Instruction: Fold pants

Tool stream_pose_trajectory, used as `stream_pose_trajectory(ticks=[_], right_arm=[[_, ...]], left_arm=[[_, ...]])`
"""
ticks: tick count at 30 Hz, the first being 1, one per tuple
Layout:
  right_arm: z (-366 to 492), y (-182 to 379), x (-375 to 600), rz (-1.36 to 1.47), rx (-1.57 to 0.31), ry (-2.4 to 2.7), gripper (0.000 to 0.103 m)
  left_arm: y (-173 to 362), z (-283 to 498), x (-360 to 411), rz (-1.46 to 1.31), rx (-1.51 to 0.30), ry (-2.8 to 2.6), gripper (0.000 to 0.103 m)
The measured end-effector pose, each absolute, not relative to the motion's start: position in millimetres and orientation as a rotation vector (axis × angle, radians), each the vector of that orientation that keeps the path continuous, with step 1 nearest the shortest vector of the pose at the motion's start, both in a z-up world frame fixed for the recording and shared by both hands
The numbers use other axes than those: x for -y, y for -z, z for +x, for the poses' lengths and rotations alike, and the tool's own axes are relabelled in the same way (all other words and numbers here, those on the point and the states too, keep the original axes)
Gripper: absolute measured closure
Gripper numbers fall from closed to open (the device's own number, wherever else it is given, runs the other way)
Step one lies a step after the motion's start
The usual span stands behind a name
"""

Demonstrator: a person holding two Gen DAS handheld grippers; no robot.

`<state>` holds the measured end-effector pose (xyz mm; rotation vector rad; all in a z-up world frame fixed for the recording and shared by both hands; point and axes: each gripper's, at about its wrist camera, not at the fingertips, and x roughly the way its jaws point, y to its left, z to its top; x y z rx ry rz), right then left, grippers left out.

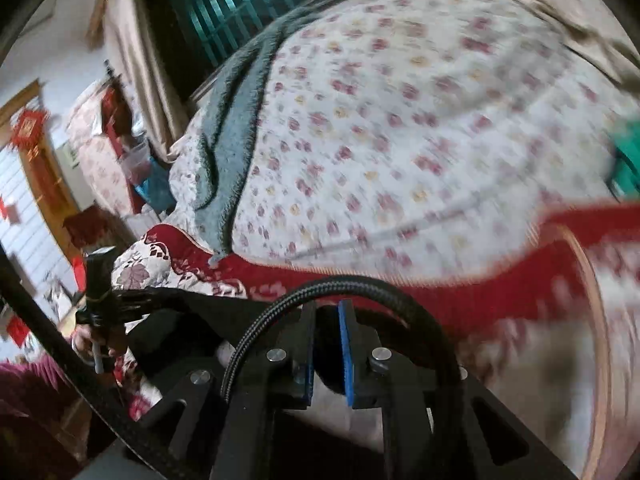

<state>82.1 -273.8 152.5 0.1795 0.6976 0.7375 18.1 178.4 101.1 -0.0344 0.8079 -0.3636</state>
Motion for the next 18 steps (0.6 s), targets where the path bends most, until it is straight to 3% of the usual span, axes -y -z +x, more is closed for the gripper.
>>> stream_pose_trajectory(ticks=[8, 9, 10, 12, 13, 14, 16, 18], right_arm=[[21.1, -64.0, 315.9, 0.268, -0.978, -0.451, 0.092], [17.0, -63.3, 317.8, 0.288, -0.982, -0.45, 0.087], [11.3, -66.8, 319.9, 0.321, -0.966, -0.455, 0.071], [2.7, -72.8, 323.7, 0.397, -0.924, -0.484, 0.049], [-2.8, -75.9, 324.1, 0.451, -0.902, -0.521, 0.048], [-4.9, -76.4, 323.7, 0.484, -0.895, -0.543, 0.048], [-8.2, -74.5, 320.0, 0.55, -0.896, -0.578, 0.048], [-7.9, -64.3, 314.8, 0.634, -0.924, -0.592, 0.048]], left_arm=[[-40.4, -46.5, -172.2, -0.202, -0.92, 0.344, 0.098], [-38.6, -50.7, -177.6, -0.238, -0.924, 0.327, 0.098], [-39.2, -54.0, -183.7, -0.274, -0.924, 0.307, 0.098], [-44.5, -56.6, -200.8, -0.354, -0.909, 0.254, 0.095], [-47.3, -57.1, -206.2, -0.377, -0.901, 0.234, 0.082], [-51.2, -55.8, -215.0, -0.416, -0.885, 0.21, 0.06], [-55.5, -55.4, -229.0, -0.485, -0.84, 0.173, 0.033], [-58.0, -54.5, -242.4, -0.554, -0.794, 0.118, 0.03]])
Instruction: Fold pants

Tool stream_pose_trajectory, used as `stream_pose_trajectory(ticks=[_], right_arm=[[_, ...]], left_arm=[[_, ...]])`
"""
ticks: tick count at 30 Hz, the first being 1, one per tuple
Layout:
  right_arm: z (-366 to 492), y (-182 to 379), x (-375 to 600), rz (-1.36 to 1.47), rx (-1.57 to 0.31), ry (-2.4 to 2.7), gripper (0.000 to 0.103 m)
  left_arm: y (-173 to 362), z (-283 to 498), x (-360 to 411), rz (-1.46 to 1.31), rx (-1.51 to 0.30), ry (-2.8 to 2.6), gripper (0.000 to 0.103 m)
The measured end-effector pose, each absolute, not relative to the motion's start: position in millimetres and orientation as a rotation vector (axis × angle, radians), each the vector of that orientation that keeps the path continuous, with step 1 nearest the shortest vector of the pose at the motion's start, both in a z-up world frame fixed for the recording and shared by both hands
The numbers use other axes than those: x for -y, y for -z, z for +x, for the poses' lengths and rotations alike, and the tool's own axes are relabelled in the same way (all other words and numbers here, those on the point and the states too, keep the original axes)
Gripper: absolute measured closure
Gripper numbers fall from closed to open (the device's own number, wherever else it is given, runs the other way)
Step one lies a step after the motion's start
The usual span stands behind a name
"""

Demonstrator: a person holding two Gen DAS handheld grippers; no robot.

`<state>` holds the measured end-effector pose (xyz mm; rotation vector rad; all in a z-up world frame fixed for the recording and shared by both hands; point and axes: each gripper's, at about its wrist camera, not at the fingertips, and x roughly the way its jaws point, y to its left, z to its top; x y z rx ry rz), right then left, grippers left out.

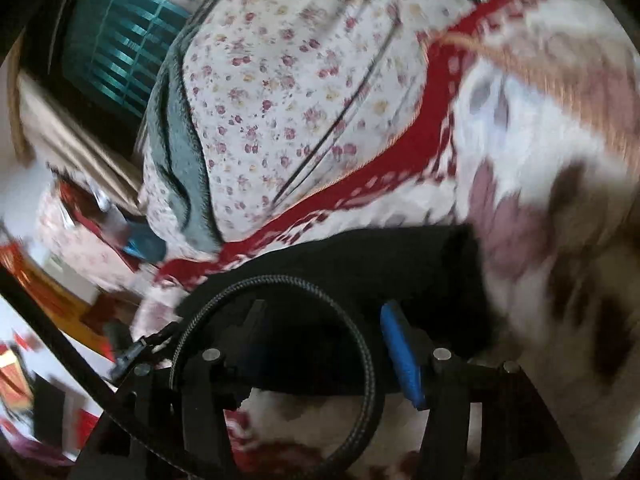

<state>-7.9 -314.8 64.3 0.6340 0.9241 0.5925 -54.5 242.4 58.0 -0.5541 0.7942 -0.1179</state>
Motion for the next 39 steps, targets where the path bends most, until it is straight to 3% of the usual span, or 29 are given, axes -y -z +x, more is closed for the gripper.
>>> stream_pose_trajectory(ticks=[8, 12, 21, 23, 27, 28, 30, 31, 32, 39], right_arm=[[-2.6, -29.6, 313.5, 0.788, -0.992, -0.523, 0.047], [10.9, -16.5, 311.8, 0.909, -0.996, -0.521, 0.041], [33.4, -3.1, 286.2, 0.914, -0.969, -0.434, 0.041], [33.8, -3.4, 285.2, 0.902, -0.954, -0.431, 0.046], [37.7, 0.7, 289.5, 0.913, -0.935, -0.46, 0.071], [38.2, 2.2, 293.6, 0.943, -0.922, -0.475, 0.078], [40.2, 0.8, 298.5, 0.98, -0.899, -0.505, 0.086], [39.9, -2.0, 301.1, 0.988, -0.886, -0.517, 0.088], [38.5, -6.7, 303.7, 0.992, -0.866, -0.531, 0.088], [29.2, -54.6, 316.0, 0.941, -0.733, -0.642, 0.095]], left_arm=[[-36.9, -37.6, -273.4, -0.719, -0.809, -0.012, 0.03], [-33.5, -26.3, -271.4, -0.734, -0.805, -0.031, 0.03], [-28.5, 9.2, -267.4, -0.759, -0.827, -0.07, 0.03], [-27.8, 16.0, -264.0, -0.744, -0.834, -0.081, 0.028], [-27.8, 22.1, -261.5, -0.749, -0.831, -0.084, 0.026], [-28.2, 22.4, -262.1, -0.755, -0.821, -0.056, 0.028], [-31.1, 21.9, -264.2, -0.757, -0.806, -0.022, 0.061], [-34.0, 21.1, -264.3, -0.733, -0.814, -0.035, 0.085], [-38.5, 18.7, -264.6, -0.709, -0.808, -0.033, 0.092], [-82.7, -12.1, -257.2, -0.648, -0.695, 0.06, 0.097]])
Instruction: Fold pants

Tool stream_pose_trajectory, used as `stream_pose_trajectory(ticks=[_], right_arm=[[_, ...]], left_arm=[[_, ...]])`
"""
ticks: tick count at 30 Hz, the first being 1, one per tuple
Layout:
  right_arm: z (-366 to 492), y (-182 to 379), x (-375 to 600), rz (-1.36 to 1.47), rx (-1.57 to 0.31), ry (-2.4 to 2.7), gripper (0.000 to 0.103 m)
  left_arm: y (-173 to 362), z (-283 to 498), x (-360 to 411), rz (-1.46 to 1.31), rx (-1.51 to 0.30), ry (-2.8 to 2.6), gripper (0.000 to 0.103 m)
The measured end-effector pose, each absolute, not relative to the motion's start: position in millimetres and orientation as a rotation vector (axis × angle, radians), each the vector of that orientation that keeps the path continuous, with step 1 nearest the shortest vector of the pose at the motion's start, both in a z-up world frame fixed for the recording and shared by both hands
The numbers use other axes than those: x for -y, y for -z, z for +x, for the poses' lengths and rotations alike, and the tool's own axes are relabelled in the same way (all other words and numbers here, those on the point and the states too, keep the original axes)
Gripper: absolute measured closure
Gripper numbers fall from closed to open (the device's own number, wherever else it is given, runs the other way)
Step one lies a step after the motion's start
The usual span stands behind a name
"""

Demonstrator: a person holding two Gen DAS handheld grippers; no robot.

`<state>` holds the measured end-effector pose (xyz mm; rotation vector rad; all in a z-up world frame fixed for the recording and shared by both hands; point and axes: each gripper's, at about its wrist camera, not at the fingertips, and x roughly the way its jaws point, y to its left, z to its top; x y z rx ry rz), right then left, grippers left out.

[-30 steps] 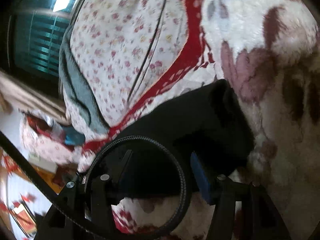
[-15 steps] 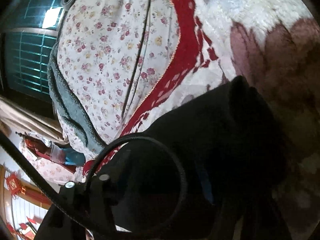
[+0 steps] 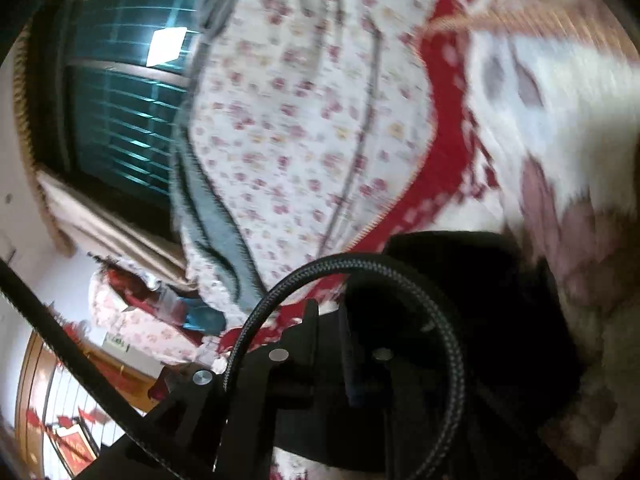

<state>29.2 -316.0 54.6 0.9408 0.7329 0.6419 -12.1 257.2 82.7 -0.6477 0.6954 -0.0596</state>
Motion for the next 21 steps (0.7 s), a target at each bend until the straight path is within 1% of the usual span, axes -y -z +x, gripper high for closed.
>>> stream_pose_trajectory(ticks=[4, 6, 8, 9, 10, 12, 15, 18, 20, 21], right_arm=[[19.6, -72.7, 325.2, 0.897, -0.708, -0.643, 0.095], [17.0, -72.6, 324.3, 0.848, -0.753, -0.612, 0.095], [16.4, -63.9, 318.4, 0.814, -0.823, -0.559, 0.091], [16.5, -54.5, 315.2, 0.825, -0.871, -0.552, 0.085], [17.7, -46.4, 310.7, 0.845, -0.914, -0.552, 0.072], [18.7, -29.7, 301.0, 0.885, -0.992, -0.553, 0.057], [22.3, -13.7, 292.3, 0.907, -1.035, -0.532, 0.057], [33.9, 4.7, 292.4, 0.95, -1.028, -0.479, 0.057], [43.9, 16.0, 295.9, 1.024, -0.994, -0.461, 0.065], [49.2, 17.9, 296.8, 1.043, -0.97, -0.474, 0.079]], left_arm=[[-98.1, -30.7, -250.5, -0.617, -0.664, 0.092, 0.097], [-99.5, -37.6, -249.9, -0.606, -0.664, 0.089, 0.097], [-96.2, -39.3, -250.2, -0.605, -0.672, 0.081, 0.097], [-94.4, -38.9, -250.6, -0.607, -0.678, 0.073, 0.097], [-91.9, -39.3, -252.9, -0.62, -0.683, 0.071, 0.097], [-90.5, -39.3, -254.7, -0.635, -0.686, 0.078, 0.097], [-91.4, -38.8, -254.4, -0.622, -0.685, 0.079, 0.097], [-92.6, -36.9, -254.0, -0.613, -0.687, 0.078, 0.097], [-92.4, -35.7, -254.6, -0.616, -0.69, 0.074, 0.097], [-92.7, -34.4, -254.3, -0.619, -0.693, 0.072, 0.097]])
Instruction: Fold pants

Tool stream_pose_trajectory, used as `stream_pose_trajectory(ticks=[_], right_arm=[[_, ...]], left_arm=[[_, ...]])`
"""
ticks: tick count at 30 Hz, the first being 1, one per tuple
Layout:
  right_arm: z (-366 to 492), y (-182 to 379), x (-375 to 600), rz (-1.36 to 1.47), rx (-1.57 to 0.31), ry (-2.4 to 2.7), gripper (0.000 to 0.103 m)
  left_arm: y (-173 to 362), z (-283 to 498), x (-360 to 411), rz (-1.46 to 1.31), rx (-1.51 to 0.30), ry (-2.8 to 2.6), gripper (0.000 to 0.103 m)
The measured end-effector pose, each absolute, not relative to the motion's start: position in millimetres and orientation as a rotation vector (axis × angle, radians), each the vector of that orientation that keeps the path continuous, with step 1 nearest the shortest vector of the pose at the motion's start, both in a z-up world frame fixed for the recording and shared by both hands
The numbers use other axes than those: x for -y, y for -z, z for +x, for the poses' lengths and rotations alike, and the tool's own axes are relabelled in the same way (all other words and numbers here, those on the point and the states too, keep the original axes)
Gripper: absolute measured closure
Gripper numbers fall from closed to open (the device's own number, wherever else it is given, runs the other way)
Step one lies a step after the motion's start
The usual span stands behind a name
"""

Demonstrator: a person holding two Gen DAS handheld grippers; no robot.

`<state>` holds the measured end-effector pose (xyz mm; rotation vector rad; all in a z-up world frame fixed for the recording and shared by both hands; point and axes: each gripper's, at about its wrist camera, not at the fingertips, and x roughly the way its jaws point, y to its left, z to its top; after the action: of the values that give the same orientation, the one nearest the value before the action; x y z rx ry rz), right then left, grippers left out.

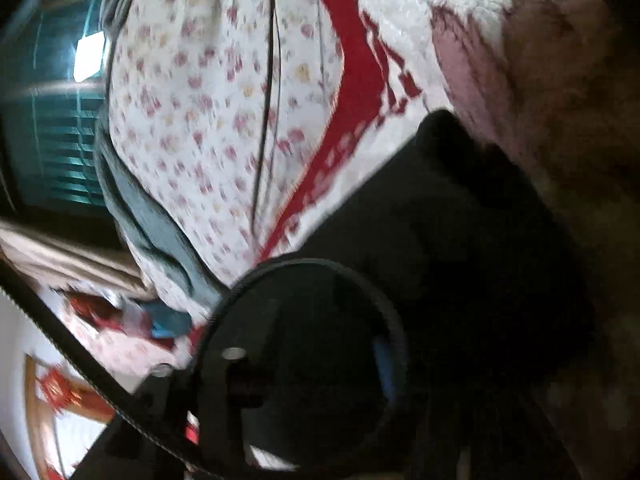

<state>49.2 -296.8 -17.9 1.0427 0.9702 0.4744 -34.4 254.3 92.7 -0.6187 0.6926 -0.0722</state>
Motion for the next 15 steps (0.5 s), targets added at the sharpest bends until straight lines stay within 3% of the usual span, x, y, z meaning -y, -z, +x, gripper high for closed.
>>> stream_pose_trajectory(ticks=[1, 2, 15], right_arm=[[54.0, 19.5, 296.1, 1.06, -0.955, -0.508, 0.095], [55.8, 20.7, 296.1, 1.084, -0.944, -0.527, 0.097], [12.1, -62.6, 310.2, 1.002, -0.821, -0.709, 0.098]], left_arm=[[-93.2, -33.1, -253.5, -0.62, -0.695, 0.07, 0.097], [-94.2, -31.8, -253.1, -0.616, -0.698, 0.066, 0.097], [-125.2, -83.8, -264.4, -0.577, -0.642, 0.101, 0.097]])
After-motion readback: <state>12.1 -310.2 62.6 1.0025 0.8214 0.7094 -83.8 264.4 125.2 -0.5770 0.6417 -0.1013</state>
